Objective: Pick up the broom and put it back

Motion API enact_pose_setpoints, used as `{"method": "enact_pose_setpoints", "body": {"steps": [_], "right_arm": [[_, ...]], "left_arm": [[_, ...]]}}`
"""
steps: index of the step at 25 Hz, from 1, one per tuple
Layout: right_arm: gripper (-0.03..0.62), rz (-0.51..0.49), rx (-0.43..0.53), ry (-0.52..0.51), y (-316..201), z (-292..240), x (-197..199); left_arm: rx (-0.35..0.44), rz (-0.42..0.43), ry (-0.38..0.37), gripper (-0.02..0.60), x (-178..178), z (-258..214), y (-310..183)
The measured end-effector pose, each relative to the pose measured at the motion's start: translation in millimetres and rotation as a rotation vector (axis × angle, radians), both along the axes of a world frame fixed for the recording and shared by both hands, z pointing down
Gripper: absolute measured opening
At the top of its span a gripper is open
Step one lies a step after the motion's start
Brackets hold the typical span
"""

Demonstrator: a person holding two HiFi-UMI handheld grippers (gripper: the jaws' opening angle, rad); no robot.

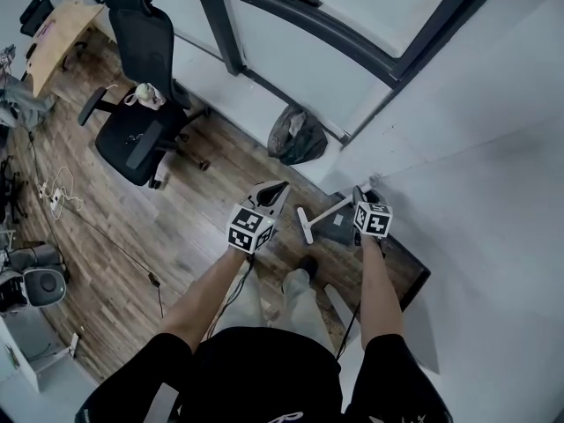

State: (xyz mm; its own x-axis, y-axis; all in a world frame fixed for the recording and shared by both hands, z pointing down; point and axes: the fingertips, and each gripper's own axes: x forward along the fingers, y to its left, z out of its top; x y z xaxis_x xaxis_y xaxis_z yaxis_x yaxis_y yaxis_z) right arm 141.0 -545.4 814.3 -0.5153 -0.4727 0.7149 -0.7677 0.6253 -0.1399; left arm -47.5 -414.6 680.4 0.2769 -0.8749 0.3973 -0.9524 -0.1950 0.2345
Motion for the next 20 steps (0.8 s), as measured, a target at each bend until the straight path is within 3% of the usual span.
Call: {"method": "enact_pose_setpoints", "body": {"steps": [10, 20], "right_arm": [[0.114, -0.093, 0.023, 0.002, 51.9, -18.8, -31.2], [0.114, -0.174, 0.048, 0.032, 105.3, -35.0, -58.1]], "left_arm": [[0.016, -0.038, 0.003, 0.021, -11.1, -14.3, 26.0], [0.029, -0.163, 0.003, 0.021, -47.5, -33.0, 63.6]]}}
